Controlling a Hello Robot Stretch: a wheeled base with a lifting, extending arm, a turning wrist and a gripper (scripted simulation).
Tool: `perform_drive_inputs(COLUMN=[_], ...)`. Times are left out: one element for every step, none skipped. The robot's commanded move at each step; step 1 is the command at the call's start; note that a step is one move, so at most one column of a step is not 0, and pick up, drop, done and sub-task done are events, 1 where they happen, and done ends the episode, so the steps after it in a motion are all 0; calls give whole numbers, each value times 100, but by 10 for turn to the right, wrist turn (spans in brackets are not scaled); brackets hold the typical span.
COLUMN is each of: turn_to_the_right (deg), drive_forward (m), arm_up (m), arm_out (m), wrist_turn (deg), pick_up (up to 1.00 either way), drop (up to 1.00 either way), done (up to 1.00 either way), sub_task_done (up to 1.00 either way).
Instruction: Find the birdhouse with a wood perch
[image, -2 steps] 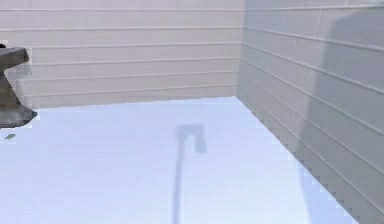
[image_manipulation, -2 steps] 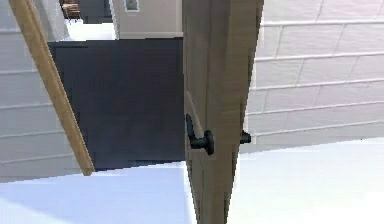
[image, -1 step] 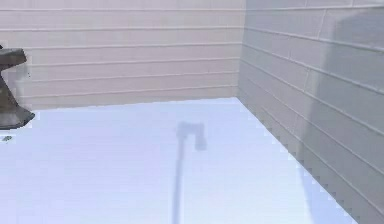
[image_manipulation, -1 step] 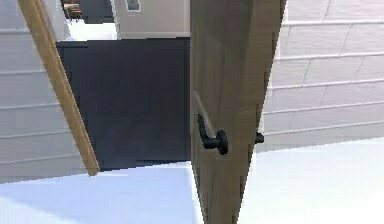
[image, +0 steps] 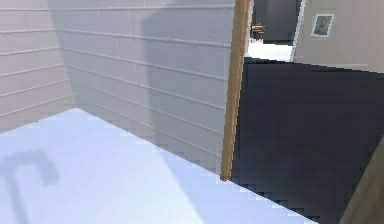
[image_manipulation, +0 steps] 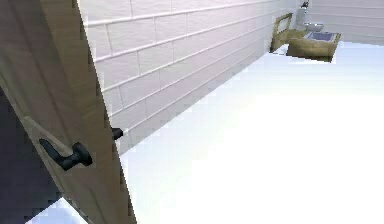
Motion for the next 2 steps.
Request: perform_drive_inputs(turn_to_the_right=[90, 0], drive_forward=[0, 40], arm_up=[0, 0], arm_out=[0, 0], wrist_turn=[0, 0], pick_up=[0, 0], drop=[0, 0], done=[0, 0], sub_task_done=[0, 0])
